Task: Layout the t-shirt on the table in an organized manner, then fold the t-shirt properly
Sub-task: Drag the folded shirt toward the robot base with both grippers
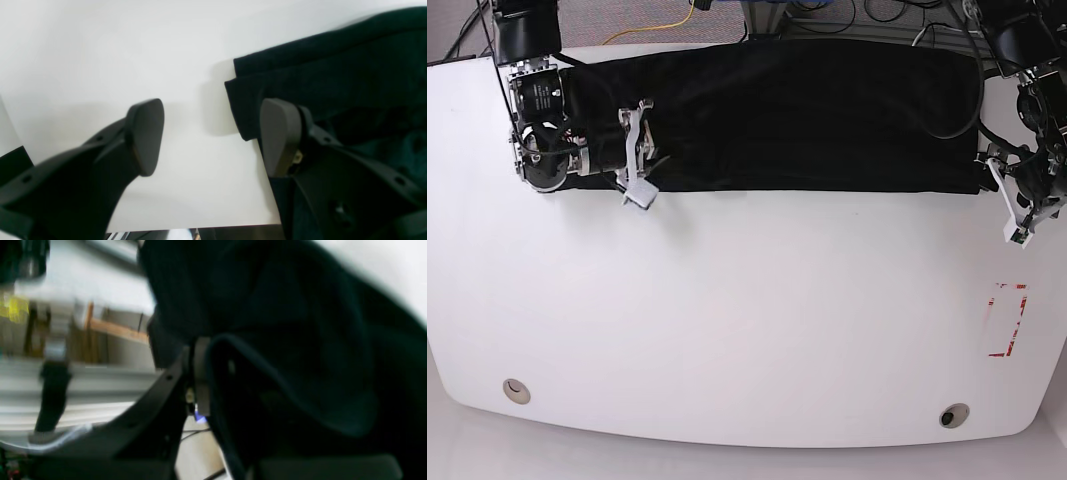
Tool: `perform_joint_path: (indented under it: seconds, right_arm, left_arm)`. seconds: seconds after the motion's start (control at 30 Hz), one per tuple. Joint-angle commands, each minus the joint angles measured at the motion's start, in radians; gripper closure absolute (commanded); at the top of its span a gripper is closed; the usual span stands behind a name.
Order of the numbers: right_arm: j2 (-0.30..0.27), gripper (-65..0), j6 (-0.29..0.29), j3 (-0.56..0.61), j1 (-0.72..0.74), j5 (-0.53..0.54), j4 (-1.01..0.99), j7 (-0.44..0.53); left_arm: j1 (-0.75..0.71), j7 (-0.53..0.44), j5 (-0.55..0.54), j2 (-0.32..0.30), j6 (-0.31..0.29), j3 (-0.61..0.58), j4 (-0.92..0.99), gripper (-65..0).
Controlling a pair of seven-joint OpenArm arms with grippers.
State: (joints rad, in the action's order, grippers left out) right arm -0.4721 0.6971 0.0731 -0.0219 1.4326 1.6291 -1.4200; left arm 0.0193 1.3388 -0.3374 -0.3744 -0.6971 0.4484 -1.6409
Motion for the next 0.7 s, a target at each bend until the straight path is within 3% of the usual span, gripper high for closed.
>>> perform_joint_path:
  seconds: [0.0,0.47,0.63,0.67]
  right_arm:
    - [-0.03,-5.7,0.001,0.035,-0.003,0.037,0.089,0.024]
    - [-0.116,-6.0,0.001,0.278,-0.049,0.032,0.127,0.024]
    - [-0.142,-11.7,0.001,0.297,-0.072,0.032,0.132,0.024]
    - [-0.147,-15.2,0.001,0.299,-0.072,0.032,0.132,0.024]
  left_arm:
    - [0.017,-0.009,-0.002,-0.018,-0.001,0.003,-0.014,-42.1]
    - [0.0,-0.009,-0.002,-0.018,-0.001,0.002,-0.014,-42.1]
    - [-0.012,-0.009,-0.004,-0.018,-0.001,0.002,-0.015,-42.1]
    - [-0.014,-0.009,-0.004,-0.018,-0.001,0.002,-0.015,-42.1]
